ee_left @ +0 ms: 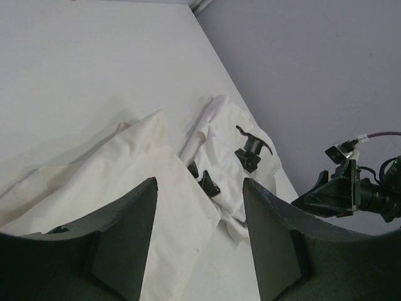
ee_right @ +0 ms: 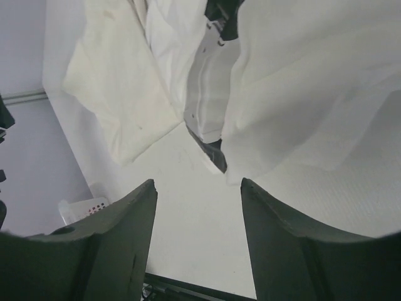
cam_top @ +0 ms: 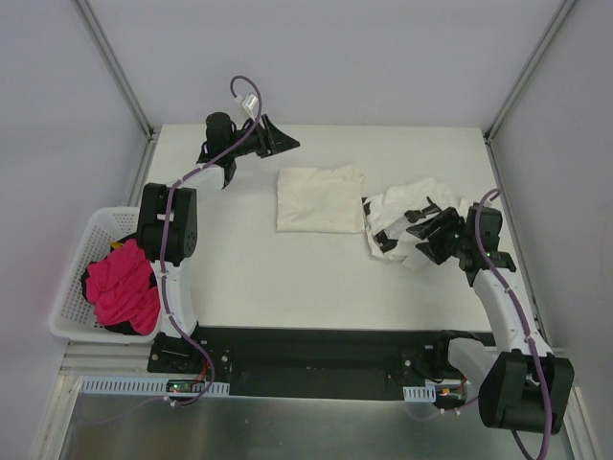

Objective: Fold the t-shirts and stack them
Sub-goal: Smooth out wrinkles on the folded tshirt

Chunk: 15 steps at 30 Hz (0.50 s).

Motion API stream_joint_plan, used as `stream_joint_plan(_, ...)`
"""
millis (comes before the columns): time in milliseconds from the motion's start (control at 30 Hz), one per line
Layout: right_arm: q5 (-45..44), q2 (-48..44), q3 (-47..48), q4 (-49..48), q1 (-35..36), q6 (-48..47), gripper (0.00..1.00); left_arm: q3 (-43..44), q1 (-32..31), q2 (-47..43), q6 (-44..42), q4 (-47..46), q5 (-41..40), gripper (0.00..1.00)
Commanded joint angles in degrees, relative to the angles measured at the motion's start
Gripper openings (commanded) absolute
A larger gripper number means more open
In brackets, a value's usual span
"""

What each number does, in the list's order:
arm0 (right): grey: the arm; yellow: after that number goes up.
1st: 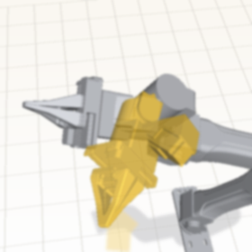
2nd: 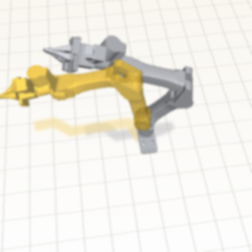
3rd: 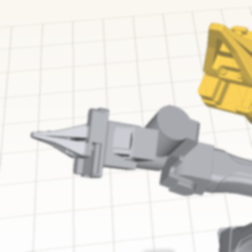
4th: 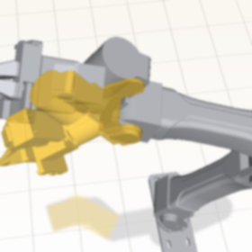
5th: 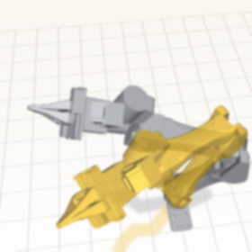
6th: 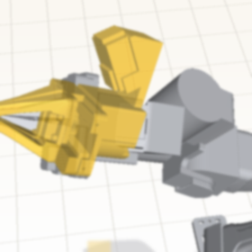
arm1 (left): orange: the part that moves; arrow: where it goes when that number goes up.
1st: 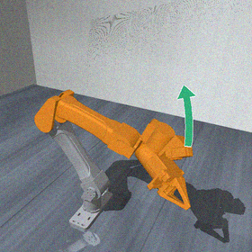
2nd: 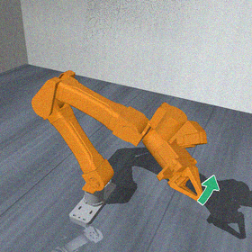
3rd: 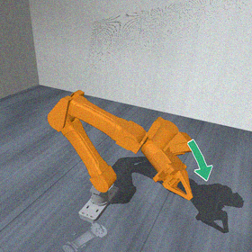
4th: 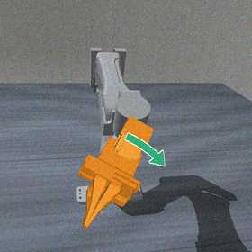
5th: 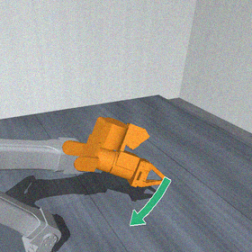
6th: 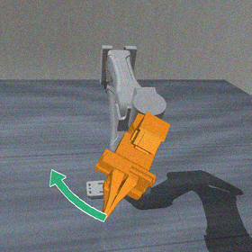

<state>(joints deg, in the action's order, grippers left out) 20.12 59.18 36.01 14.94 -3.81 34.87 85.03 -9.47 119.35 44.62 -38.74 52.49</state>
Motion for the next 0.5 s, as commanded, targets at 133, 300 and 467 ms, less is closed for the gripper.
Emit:
stream_joint_plan(133, 1.51, -5.39, 4.77, 2.04, 0.74, 1.51, 0.53, 4.52, -1.86, 0.88, 1.17, -1.96, 4.02, 0.56)
stream_joint_plan(300, 0.10, 3.03, 6.87, -4.56, 6.79, 2.31, 0.57, 10.83, -2.04, 6.32, 2.40, 2.35, 8.32, 0.57)
stream_joint_plan(467, -3.59, 15.40, 12.14, -10.01, 21.00, 1.51, 0.60, 14.10, -1.43, 7.91, -1.71, 7.87, 13.23, 0.57)
